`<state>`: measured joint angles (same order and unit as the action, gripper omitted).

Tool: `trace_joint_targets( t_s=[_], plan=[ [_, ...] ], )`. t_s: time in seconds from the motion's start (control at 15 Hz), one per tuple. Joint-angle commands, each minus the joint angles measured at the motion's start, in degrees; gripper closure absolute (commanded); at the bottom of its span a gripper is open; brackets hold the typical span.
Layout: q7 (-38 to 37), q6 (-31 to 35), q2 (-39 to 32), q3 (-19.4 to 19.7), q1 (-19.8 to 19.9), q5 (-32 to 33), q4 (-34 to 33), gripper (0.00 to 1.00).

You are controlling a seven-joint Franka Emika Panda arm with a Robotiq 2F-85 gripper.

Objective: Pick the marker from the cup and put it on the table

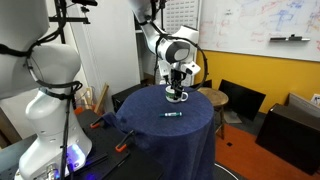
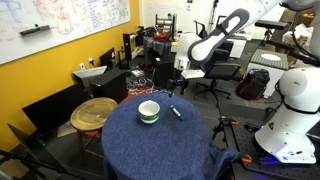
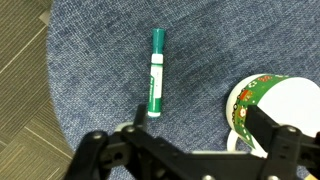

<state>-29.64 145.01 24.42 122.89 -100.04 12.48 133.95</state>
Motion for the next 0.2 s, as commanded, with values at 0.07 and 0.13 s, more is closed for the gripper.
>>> trace_joint_targets(
  t_s=[0.07, 0.13],
  plan=[
    [-0.2, -0.1, 0.2, -0.6, 0.5, 0.4, 0.0, 0.0],
    [-0.2, -0.1, 0.2, -0.6, 0.4, 0.4, 0.0, 0.0]
  ],
)
